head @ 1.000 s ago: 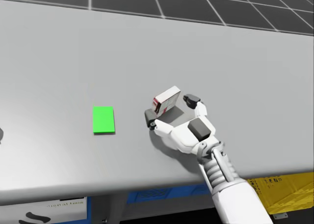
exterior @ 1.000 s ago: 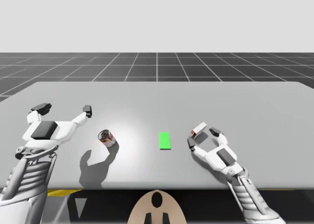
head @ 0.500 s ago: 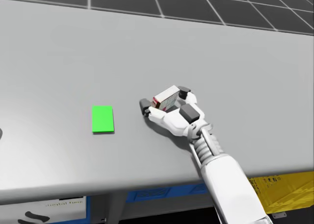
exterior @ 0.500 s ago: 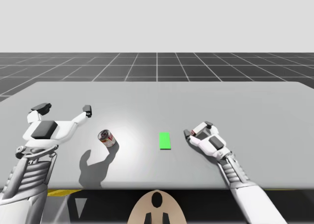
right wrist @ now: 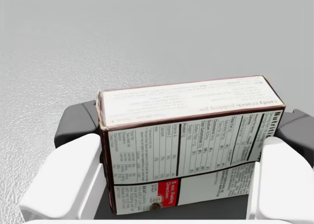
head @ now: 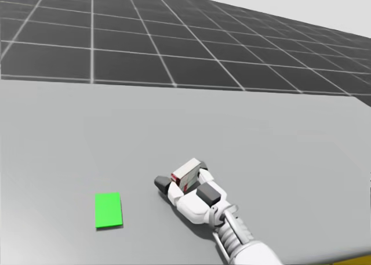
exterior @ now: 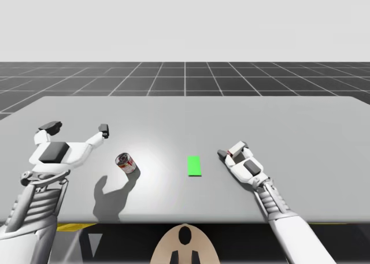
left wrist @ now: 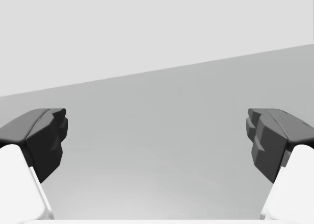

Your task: Look at the card. If it is red, pick the object on the left. If it is green, pick the object on the right.

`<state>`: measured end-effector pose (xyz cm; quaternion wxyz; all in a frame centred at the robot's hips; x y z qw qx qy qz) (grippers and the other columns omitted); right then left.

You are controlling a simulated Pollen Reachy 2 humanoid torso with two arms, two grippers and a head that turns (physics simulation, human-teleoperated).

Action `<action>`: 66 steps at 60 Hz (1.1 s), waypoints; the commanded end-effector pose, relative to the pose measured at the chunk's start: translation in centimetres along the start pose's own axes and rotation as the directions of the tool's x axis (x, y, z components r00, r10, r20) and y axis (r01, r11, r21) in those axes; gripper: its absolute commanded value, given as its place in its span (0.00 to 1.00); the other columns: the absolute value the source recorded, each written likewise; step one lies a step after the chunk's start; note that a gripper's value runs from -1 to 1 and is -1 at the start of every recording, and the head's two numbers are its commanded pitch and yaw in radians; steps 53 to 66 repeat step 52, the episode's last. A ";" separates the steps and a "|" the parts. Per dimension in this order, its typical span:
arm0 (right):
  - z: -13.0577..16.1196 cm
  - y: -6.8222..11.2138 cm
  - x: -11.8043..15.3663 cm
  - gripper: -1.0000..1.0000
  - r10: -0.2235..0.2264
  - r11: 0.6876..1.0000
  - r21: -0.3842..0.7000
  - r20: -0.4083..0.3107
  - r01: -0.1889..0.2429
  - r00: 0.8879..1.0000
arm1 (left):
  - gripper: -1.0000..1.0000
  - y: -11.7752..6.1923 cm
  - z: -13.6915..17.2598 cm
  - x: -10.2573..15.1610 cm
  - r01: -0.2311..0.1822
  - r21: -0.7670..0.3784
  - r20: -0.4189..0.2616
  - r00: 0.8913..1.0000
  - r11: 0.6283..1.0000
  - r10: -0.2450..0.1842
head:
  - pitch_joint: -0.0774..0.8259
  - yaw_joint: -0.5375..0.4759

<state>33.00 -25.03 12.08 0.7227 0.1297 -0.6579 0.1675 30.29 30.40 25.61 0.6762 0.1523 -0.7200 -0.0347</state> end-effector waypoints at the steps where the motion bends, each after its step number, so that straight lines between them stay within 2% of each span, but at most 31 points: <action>1: 0.3 -0.3 -0.5 0.98 0.004 1.000 -0.010 -0.014 -0.004 1.000 | 0.00 -0.1 -0.1 -0.1 0.003 -0.003 -0.004 1.000 1.000 -0.003 | 0.47 0.18; 8: 0.3 -0.3 -0.5 0.98 0.012 1.000 -0.007 -0.011 -0.012 1.000 | 0.00 -0.2 -0.2 -0.2 0.004 -0.005 -0.005 1.000 1.000 -0.004 | 0.40 0.17; 14: 0.3 -0.2 -0.3 0.99 0.023 1.000 -0.003 -0.005 -0.023 1.000 | 0.00 -0.2 -0.2 -0.2 0.003 -0.005 -0.005 1.000 1.000 -0.003 | 0.38 0.16; 15: 0.4 -0.2 0.2 0.99 0.040 0.999 0.003 0.004 -0.040 0.999 | 0.00 -0.2 -0.2 -0.2 0.003 -0.005 -0.006 1.000 1.000 -0.003 | 0.38 0.16; 18: 0.6 -0.1 0.9 1.00 0.034 0.999 0.005 0.013 -0.034 0.999 | 0.00 -0.2 -0.2 -0.3 0.004 -0.005 -0.006 1.000 1.000 -0.004 | 0.38 0.16; 25: 0.9 0.4 4.3 1.00 0.082 0.997 0.009 0.075 -0.083 0.994 | 0.00 -0.2 -0.2 -0.3 0.005 -0.006 -0.007 1.000 1.000 -0.005 | 0.37 0.15; 33: 1.1 0.6 8.7 1.00 0.129 0.991 0.000 0.152 -0.130 0.980 | 0.00 -0.3 -0.3 -0.4 0.006 -0.008 -0.010 1.000 1.000 -0.006 | 0.37 0.15; 34: 1.2 0.5 10.0 0.99 0.142 0.990 -0.002 0.174 -0.144 0.974 | 0.00 -0.3 -0.3 -0.4 0.006 -0.009 -0.010 1.000 1.000 -0.007 | 0.37 0.14; 41: 1.3 0.2 13.4 1.00 0.184 0.983 -0.024 0.224 -0.184 0.957 | 0.00 -0.3 -0.3 -0.4 0.006 -0.009 -0.010 1.000 1.000 -0.006 | 0.37 0.14; 48: 1.5 -0.1 17.3 1.00 0.216 0.976 -0.053 0.288 -0.210 0.933 | 0.00 -0.4 -0.3 -0.4 0.005 -0.010 -0.010 1.000 1.000 -0.005 | 0.37 0.14; 49: 1.6 0.0 18.5 0.99 0.229 0.973 -0.060 0.309 -0.222 0.923 | 0.00 -0.4 -0.3 -0.4 0.006 -0.011 -0.011 1.000 1.000 -0.006 | 0.36 0.14; 51: 1.7 0.0 18.9 1.00 0.232 0.973 -0.062 0.316 -0.224 0.920 | 0.00 -0.4 -0.3 -0.4 0.006 -0.011 -0.011 1.000 1.000 -0.006 | 0.36 0.14; 52: 1.8 0.1 19.7 1.00 0.242 0.970 -0.068 0.330 -0.232 0.913 | 0.00 -0.4 -0.3 -0.4 0.007 -0.012 -0.012 1.000 1.000 -0.007 | 0.36 0.14; 66: 1.8 0.1 19.7 1.00 0.242 0.970 -0.068 0.330 -0.232 0.913 | 0.00 -0.4 -0.3 -0.4 0.007 -0.012 -0.012 1.000 1.000 -0.007 | 0.36 0.14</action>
